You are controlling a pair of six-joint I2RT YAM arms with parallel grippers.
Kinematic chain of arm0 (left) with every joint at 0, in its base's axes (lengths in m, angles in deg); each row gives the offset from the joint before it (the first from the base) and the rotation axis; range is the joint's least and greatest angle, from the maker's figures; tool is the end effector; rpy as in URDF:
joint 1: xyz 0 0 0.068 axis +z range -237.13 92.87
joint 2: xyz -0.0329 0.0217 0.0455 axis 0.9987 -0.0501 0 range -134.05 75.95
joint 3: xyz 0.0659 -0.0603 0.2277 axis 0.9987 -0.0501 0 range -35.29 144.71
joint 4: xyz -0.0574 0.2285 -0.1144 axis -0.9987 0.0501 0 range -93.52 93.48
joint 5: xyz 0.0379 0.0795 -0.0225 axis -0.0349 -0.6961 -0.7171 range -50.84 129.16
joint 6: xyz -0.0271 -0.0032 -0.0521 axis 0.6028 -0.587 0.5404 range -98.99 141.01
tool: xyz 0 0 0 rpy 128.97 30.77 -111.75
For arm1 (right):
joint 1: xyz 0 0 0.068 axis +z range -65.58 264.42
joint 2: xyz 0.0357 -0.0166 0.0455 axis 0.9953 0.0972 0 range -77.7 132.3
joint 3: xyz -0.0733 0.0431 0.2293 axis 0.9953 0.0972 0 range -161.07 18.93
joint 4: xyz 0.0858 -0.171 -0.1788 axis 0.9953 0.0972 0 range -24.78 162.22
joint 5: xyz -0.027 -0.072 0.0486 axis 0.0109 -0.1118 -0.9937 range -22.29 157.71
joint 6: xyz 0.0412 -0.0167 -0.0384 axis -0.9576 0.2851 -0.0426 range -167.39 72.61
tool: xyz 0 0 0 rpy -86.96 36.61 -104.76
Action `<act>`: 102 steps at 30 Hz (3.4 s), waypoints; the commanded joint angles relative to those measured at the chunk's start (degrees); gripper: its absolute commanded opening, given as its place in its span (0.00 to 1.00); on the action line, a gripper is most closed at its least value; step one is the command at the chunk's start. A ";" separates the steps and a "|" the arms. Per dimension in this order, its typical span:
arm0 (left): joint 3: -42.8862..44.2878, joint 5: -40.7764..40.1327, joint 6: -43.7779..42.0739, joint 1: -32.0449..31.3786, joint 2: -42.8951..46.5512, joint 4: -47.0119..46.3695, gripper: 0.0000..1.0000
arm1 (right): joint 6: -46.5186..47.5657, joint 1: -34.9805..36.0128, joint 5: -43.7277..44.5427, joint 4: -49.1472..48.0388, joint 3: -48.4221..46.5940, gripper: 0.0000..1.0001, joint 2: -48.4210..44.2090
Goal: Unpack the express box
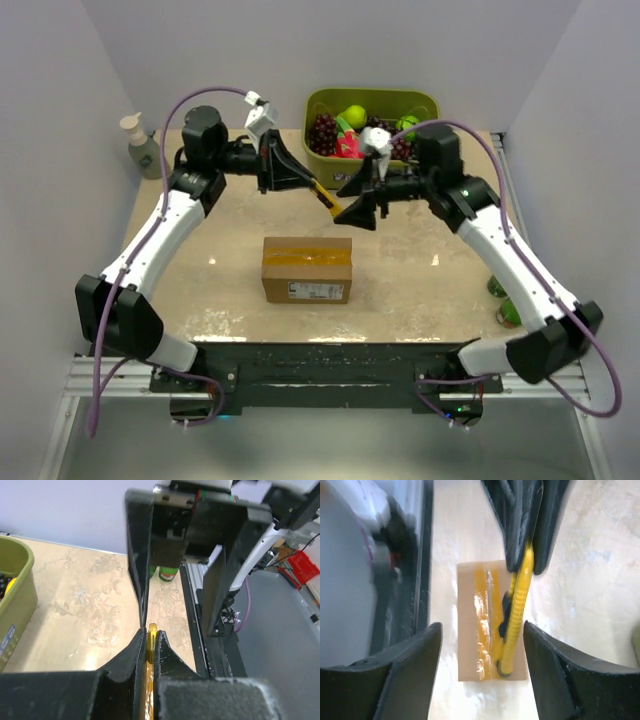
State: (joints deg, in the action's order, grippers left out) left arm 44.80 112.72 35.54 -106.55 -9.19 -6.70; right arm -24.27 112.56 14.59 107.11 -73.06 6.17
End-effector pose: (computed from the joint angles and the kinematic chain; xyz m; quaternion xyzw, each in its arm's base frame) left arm 0.3033 -0.1503 0.3827 0.4406 0.5573 -0.5741 0.4071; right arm 0.2593 0.1773 0.3855 -0.5312 0.6202 0.4126 0.4038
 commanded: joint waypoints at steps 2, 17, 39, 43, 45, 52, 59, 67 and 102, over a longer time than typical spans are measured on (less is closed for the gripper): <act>1.56 5.10 8.23 4.21 2.26 -5.43 0.00 | -48.92 -5.29 -15.59 -67.66 20.08 0.68 -7.86; 1.82 4.58 21.59 6.32 1.21 -13.25 0.00 | -66.97 -4.32 -4.45 -95.15 30.37 0.66 -3.90; 2.70 3.43 26.96 6.15 1.38 -15.01 0.00 | -68.20 4.38 3.90 -98.40 28.71 0.56 3.13; 1.38 3.17 27.57 6.15 1.65 -15.72 0.00 | -68.11 4.55 4.26 -98.40 27.48 0.49 3.84; 1.20 2.99 27.84 6.15 1.74 -15.89 0.00 | -67.24 4.64 3.64 -97.79 27.04 0.43 4.19; 0.41 2.29 26.35 6.24 1.82 -15.98 0.00 | -58.91 5.70 -5.13 -89.30 22.75 0.00 4.11; -2.84 -1.49 18.36 7.20 3.93 -12.46 0.20 | -37.53 5.52 -9.37 -56.31 17.02 0.00 0.15; -1.87 -4.92 8.51 13.42 7.36 -4.30 1.00 | -0.40 -0.26 -6.82 -11.54 2.47 0.00 3.57; -36.06 -32.34 -10.92 9.93 6.57 0.64 0.83 | 21.18 11.14 37.30 29.39 -6.36 0.00 11.91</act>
State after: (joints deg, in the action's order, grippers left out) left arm 10.40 80.59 24.35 -96.17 -2.85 -2.07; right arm -3.60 121.30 49.93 135.43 -75.63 15.40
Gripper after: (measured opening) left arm 0.835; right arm 0.186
